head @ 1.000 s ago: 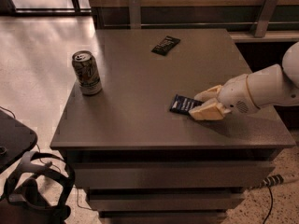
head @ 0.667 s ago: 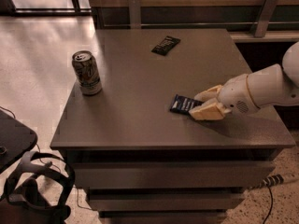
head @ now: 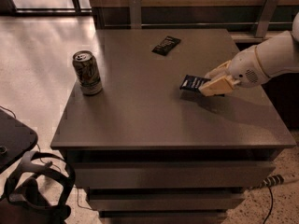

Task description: Move rxbar blueberry near rxbar chocolate

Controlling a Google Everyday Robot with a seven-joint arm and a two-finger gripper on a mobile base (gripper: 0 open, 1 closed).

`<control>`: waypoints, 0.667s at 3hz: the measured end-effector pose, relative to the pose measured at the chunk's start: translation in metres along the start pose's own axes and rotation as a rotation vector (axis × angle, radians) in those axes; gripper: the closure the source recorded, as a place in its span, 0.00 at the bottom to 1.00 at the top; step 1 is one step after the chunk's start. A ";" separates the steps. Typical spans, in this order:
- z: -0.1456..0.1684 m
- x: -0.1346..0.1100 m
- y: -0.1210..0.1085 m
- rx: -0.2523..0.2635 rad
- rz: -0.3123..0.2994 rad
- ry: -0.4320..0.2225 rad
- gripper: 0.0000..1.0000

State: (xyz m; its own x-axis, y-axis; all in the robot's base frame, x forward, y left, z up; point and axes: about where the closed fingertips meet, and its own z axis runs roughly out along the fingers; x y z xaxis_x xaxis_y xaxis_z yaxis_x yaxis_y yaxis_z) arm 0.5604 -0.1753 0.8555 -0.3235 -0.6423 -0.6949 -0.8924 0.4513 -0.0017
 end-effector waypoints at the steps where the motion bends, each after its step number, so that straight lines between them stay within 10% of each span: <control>1: -0.021 -0.019 -0.050 0.053 0.034 -0.032 1.00; 2: -0.032 -0.042 -0.103 0.125 0.059 -0.050 1.00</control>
Offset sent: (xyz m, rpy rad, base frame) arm 0.1685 -0.0635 0.0975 0.0168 -0.1467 -0.2290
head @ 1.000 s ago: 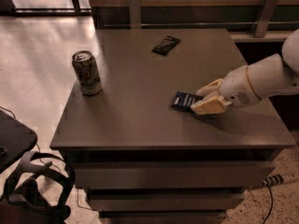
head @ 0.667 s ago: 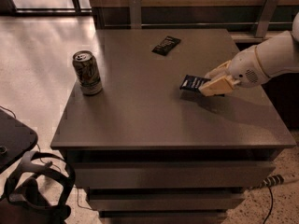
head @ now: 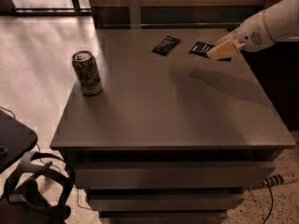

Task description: Move rxbar blueberry near rxbar chocolate

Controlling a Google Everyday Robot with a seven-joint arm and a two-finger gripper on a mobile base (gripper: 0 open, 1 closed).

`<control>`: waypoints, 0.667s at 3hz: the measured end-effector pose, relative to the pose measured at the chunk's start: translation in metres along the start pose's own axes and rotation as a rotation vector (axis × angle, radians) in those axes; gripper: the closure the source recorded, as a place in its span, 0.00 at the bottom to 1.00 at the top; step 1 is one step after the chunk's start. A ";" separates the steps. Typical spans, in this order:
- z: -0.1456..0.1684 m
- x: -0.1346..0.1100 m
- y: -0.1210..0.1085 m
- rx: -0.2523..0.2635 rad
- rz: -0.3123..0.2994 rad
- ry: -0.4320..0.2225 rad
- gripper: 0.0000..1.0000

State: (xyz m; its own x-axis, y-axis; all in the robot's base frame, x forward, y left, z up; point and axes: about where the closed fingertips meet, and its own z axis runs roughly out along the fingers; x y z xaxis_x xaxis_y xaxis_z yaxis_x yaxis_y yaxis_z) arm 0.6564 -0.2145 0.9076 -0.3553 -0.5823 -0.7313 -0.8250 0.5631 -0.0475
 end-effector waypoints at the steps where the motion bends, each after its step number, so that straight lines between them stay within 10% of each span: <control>1: 0.004 -0.018 -0.038 0.070 0.023 -0.011 1.00; 2: 0.019 -0.029 -0.075 0.150 0.059 0.006 1.00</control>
Offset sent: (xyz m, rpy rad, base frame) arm 0.1177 -0.0256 0.0231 -0.0576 -0.0745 -0.2332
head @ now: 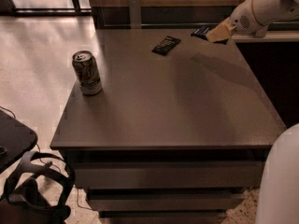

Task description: Move rxbar blueberry near rxbar chocolate

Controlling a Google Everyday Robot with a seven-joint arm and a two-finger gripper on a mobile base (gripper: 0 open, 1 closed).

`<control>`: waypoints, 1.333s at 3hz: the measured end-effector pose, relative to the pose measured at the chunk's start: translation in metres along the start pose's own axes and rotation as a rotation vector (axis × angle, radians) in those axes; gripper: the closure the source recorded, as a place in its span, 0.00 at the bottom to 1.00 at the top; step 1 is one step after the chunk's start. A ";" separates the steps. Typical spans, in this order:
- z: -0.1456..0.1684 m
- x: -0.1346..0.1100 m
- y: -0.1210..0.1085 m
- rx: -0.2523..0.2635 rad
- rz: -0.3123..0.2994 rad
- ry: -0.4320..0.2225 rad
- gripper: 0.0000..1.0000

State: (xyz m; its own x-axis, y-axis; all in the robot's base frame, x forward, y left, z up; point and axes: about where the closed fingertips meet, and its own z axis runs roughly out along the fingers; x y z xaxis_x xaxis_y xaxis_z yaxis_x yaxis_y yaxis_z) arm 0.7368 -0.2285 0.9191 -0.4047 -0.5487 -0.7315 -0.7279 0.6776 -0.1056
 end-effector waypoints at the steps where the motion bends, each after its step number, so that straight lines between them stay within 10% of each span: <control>1: 0.019 -0.002 -0.020 0.054 0.035 0.037 1.00; 4: 0.095 -0.007 -0.031 0.021 0.107 -0.029 1.00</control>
Offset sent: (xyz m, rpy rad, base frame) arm 0.0754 -0.0018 -0.0308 0.0069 0.0091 -0.1431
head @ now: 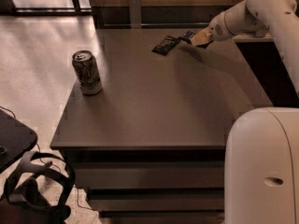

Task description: Move rxbar blueberry near rxbar chocolate

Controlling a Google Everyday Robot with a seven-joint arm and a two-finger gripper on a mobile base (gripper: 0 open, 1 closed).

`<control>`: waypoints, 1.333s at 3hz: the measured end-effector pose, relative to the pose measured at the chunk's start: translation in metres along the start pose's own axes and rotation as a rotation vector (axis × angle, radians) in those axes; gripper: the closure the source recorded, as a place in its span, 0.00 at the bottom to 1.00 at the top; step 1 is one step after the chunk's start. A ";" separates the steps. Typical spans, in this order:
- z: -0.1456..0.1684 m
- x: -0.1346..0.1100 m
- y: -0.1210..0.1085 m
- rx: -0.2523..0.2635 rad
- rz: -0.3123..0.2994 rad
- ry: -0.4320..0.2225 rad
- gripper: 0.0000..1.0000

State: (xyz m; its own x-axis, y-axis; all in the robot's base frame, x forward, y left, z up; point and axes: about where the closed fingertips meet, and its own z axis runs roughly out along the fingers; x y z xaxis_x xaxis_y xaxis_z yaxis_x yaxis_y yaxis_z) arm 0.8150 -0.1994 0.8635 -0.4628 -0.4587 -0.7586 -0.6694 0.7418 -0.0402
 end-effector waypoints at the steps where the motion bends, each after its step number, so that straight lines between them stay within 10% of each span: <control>1: 0.007 0.001 0.002 -0.008 0.002 0.002 0.79; 3: 0.017 0.003 0.006 -0.021 0.003 0.009 0.15; 4: 0.020 0.004 0.008 -0.026 0.003 0.012 0.00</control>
Offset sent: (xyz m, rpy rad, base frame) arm 0.0015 0.0029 -0.0037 0.0033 0.0039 0.0034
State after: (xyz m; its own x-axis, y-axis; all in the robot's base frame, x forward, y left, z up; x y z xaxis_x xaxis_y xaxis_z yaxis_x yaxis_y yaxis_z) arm 0.8196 -0.1858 0.8468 -0.4714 -0.4622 -0.7511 -0.6827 0.7304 -0.0210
